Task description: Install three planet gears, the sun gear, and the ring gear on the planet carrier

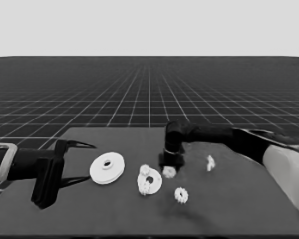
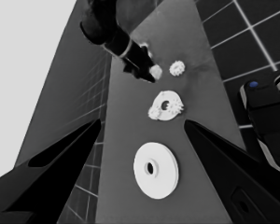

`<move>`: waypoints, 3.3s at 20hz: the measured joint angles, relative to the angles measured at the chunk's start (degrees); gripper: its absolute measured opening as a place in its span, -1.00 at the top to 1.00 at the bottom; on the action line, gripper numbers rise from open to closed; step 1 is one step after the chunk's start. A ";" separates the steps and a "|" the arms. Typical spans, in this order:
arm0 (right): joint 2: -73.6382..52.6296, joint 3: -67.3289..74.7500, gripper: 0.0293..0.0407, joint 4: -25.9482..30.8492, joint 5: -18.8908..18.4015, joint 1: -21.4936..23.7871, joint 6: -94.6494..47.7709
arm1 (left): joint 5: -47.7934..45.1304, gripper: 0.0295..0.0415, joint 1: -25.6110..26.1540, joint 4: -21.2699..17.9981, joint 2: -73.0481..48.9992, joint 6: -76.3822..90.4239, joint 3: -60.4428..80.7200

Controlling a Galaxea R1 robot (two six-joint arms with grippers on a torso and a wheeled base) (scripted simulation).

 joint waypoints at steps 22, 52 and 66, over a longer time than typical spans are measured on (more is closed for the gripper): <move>9.81 -16.99 -0.61 -7.89 3.82 -8.89 -6.91 | 0.00 -0.49 0.00 0.00 0.00 0.00 0.00; -10.64 11.43 -0.61 -13.24 1.96 -13.66 0.88 | 0.00 -0.49 0.00 0.00 0.00 0.00 0.00; -10.52 10.99 0.71 -13.72 2.19 -14.08 0.62 | 0.00 -0.49 0.00 0.00 0.00 0.00 0.00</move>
